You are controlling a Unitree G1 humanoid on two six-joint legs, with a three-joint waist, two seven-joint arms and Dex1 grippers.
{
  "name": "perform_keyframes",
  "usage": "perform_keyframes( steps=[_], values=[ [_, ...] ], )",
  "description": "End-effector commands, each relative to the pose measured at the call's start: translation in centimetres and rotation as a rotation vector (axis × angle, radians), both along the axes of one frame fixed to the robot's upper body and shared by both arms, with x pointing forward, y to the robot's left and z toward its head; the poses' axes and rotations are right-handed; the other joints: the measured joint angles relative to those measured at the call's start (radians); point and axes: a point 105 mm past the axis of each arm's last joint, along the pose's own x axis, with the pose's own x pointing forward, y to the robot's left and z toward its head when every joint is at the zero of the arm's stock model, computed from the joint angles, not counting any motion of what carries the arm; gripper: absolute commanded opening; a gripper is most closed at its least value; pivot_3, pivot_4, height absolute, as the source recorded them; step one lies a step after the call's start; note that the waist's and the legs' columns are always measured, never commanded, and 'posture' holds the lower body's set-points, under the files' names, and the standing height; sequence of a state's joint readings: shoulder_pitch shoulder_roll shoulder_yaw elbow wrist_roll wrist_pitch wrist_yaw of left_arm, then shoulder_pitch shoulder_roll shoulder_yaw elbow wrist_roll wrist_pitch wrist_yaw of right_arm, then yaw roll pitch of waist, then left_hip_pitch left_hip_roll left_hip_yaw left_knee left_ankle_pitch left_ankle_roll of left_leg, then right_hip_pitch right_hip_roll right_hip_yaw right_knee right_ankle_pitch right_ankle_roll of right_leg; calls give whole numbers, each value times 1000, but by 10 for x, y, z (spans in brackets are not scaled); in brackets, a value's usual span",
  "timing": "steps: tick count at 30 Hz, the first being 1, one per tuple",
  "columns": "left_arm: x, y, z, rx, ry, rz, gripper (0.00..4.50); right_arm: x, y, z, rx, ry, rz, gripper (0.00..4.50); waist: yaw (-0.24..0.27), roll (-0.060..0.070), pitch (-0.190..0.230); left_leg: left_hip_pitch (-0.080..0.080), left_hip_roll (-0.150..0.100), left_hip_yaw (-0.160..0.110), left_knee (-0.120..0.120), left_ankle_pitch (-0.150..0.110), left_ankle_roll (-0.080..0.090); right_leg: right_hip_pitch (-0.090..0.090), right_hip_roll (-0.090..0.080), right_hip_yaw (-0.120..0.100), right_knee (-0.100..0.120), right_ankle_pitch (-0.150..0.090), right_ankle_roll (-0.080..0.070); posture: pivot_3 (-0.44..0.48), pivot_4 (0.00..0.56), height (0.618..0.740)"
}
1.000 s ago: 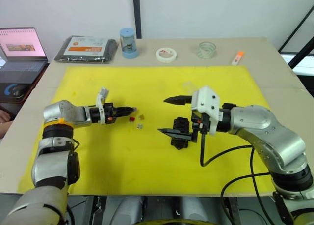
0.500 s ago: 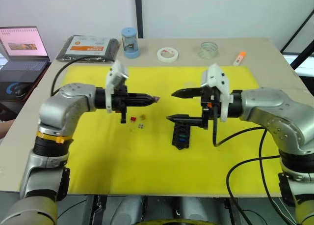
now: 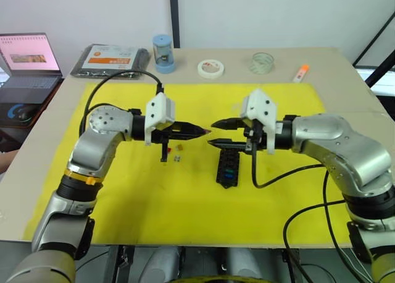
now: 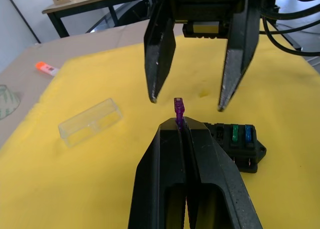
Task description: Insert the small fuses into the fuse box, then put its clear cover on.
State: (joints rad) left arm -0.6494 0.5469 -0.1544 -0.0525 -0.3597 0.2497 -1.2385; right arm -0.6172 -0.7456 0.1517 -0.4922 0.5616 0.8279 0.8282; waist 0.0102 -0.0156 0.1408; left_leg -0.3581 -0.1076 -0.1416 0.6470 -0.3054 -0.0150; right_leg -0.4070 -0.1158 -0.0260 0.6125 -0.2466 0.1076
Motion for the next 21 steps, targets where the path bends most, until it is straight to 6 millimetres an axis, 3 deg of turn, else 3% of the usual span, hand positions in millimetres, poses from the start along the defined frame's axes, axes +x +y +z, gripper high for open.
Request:
perform_keyframes(
  steps=[1,10,13,17,21],
  values=[
    [-2,-1,6,-5,-37,-20,0,-1,3,12,9,-52,15,2061,0,0,0,0,0,0,0,0,0,0,0,0,0,0,0,0,150,740],
    [-4,-3,4,2,-43,-36,0,-2,6,13,14,-50,24,2061,1,0,0,0,0,0,0,0,0,0,0,0,0,0,0,0,150,740],
    [-5,-4,5,3,-46,-41,0,-1,6,12,16,-47,24,1497,0,0,0,0,0,0,0,0,0,0,0,0,0,0,0,0,150,740],
    [-7,-7,10,-3,-49,-51,0,-3,6,10,12,-38,31,113,1,0,0,0,0,0,0,0,0,0,0,0,0,0,0,0,150,740],
    [-9,-10,14,-12,-50,-55,0,-3,4,9,3,-33,32,49,1,0,0,0,0,0,0,0,0,0,0,0,0,0,0,0,150,740]
  ],
)
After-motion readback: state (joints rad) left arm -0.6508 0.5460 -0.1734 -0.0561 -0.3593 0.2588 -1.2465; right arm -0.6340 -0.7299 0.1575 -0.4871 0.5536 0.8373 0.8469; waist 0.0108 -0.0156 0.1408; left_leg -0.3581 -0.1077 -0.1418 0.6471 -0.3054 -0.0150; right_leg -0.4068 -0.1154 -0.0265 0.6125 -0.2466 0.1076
